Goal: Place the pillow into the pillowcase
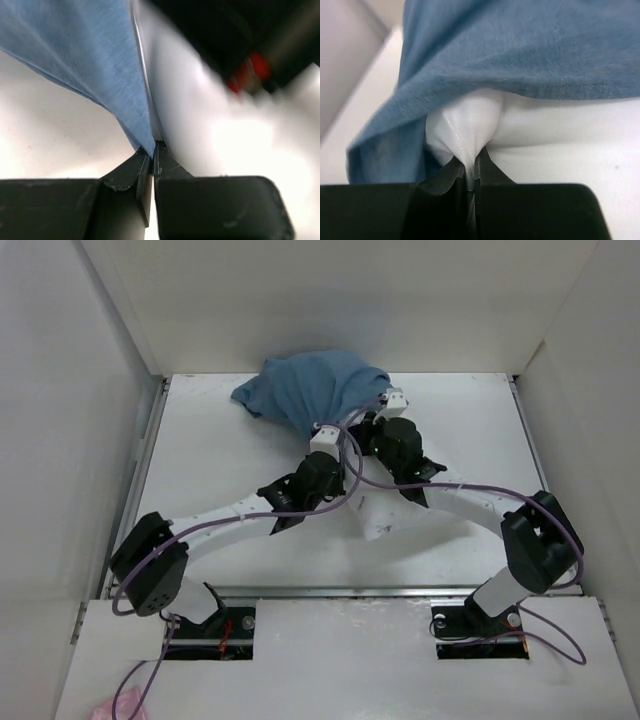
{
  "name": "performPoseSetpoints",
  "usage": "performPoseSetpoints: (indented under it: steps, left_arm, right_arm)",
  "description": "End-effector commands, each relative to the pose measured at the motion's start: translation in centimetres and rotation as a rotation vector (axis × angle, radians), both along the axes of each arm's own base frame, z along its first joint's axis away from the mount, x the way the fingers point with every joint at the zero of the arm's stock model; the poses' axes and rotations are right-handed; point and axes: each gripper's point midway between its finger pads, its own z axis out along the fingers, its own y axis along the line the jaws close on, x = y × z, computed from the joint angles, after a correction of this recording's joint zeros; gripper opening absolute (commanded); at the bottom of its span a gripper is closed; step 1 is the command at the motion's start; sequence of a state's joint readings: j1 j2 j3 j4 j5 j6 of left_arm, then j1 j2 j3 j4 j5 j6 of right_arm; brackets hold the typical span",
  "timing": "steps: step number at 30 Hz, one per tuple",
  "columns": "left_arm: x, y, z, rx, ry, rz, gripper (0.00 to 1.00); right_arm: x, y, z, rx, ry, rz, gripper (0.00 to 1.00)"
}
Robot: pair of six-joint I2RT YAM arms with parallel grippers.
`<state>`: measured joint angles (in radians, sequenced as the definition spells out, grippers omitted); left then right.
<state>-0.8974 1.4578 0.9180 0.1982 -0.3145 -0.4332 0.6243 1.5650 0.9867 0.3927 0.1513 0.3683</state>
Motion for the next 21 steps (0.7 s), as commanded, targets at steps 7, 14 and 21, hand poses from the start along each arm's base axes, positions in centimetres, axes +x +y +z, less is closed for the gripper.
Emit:
performPoseSetpoints:
  steps: [7, 14, 21]
  left_arm:
    - [-12.0, -4.0, 5.7, -0.177, 0.066, -0.454, 0.00]
    - [-14.6, -4.6, 3.3, -0.187, 0.173, -0.545, 0.00]
    - [-13.0, -3.1, 0.5, -0.094, 0.280, -0.363, 0.26]
  right_arm:
    - [4.9, 1.2, 13.1, 0.516, -0.436, -0.283, 0.00]
    - [5.0, 4.5, 7.4, 0.535, -0.328, -0.279, 0.00]
    - [1.7, 6.0, 6.8, 0.434, -0.270, -0.079, 0.61]
